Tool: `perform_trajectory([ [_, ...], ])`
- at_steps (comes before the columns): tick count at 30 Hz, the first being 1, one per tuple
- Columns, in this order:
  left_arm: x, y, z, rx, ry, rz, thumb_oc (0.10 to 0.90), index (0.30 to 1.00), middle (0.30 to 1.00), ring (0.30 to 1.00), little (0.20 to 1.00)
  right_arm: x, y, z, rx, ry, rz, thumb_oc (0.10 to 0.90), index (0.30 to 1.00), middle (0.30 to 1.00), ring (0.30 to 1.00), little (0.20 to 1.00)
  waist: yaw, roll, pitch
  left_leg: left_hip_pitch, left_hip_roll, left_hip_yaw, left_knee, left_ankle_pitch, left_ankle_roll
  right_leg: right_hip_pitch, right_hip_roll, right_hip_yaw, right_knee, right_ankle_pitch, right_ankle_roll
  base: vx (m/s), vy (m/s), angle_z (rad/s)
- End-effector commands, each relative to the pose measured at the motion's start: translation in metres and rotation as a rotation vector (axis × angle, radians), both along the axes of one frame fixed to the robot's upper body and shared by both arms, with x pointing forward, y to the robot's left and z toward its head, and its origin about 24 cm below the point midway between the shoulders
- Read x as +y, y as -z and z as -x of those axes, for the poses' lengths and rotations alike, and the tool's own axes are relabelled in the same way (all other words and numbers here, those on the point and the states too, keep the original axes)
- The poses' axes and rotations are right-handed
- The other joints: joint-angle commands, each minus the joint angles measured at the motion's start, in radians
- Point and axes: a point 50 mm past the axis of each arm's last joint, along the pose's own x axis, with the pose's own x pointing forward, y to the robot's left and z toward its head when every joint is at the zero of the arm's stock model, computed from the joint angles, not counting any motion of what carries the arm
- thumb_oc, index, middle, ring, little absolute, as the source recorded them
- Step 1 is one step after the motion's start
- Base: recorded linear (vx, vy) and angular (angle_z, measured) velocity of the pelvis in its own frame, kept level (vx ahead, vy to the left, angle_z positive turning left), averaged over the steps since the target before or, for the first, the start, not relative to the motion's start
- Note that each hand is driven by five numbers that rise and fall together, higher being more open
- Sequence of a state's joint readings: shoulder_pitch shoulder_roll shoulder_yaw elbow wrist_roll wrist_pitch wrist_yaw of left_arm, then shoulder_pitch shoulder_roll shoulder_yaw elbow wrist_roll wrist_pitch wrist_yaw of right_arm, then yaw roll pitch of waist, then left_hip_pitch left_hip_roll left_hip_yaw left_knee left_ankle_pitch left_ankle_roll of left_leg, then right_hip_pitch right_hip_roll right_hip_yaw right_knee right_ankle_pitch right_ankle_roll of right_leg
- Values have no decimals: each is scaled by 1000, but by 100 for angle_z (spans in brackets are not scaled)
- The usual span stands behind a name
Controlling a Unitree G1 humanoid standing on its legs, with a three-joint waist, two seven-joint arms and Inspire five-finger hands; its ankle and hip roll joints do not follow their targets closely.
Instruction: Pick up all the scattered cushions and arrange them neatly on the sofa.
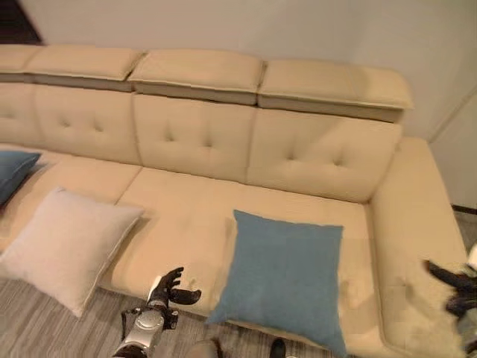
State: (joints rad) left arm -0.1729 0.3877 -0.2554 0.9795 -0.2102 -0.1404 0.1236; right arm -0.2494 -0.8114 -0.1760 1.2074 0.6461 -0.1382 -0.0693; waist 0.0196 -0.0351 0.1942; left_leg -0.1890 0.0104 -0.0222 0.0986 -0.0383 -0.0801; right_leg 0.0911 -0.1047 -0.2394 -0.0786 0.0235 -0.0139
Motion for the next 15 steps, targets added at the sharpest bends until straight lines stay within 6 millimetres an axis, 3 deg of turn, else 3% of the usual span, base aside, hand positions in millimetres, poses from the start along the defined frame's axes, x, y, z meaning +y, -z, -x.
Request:
perform_trajectory([
  [1, 41, -59, -35, -311, -136, -93, 800, 900, 900, 900, 900, 57, 37, -20, 28, -159, 17, 800, 900, 900, 900, 900, 20, 17, -69, 32, -13, -5, -132, 128, 55, 34, 56, 77, 154, -130, 68, 311, 150, -60],
  [3, 45, -74, -39, -393, -154, -62, 800, 900, 900, 900, 900, 76, 38, -31, -11, -223, 21, 800, 900, 900, 900, 900, 16, 23, -98, 58, -22, -21, -148, 142, 63, 45, 52, 78, 158, -134, 72, 276, 146, -32],
  [9, 39, -104, -63, -488, -58, -66, 800, 900, 900, 900, 900, 81, 49, -36, 35, -245, -66, 800, 900, 900, 900, 900, 26, 5, -134, 118, -52, -18, -143, 101, 85, 72, 13, 81, 173, -122, 104, 218, 127, 17],
  [11, 29, -114, -71, -524, -9, -51, 800, 900, 900, 900, 900, 87, 60, -34, 51, -220, -135, 800, 900, 900, 900, 900, 25, -2, -127, 143, -65, -8, -130, 70, 108, 24, -13, 95, 321, -57, 142, 164, 158, -3],
  [12, 29, -114, -71, -524, -9, -51, 800, 900, 900, 900, 900, 87, 60, -34, 50, -221, -135, 800, 900, 900, 900, 900, 27, -2, -127, 141, -66, -5, -129, 69, 110, 19, -14, 98, 329, -59, 143, 84, 121, -14],
  [13, 26, -116, -74, -536, 1, -47, 800, 900, 900, 900, 900, 88, 60, -36, 53, -220, -136, 800, 900, 900, 900, 900, 22, 2, -120, 154, -67, -3, -126, 60, 117, -12, -27, 104, 393, -14, 157, 33, 67, -13],
  [14, 26, -116, -74, -536, 0, -47, 800, 900, 900, 900, 900, 88, 60, -36, 52, -220, -136, 800, 900, 900, 900, 900, 24, 2, -119, 152, -67, 0, -125, 60, 118, -16, -28, 107, 398, -15, 158, 84, 122, -22],
  [15, 21, -118, -76, -543, 25, -44, 800, 900, 900, 900, 900, 90, 61, -38, 56, -223, -142, 800, 900, 900, 900, 900, 15, 18, -101, 172, -64, 0, -124, 49, 133, -64, -47, 106, 505, 40, 176, 84, 83, -22],
])
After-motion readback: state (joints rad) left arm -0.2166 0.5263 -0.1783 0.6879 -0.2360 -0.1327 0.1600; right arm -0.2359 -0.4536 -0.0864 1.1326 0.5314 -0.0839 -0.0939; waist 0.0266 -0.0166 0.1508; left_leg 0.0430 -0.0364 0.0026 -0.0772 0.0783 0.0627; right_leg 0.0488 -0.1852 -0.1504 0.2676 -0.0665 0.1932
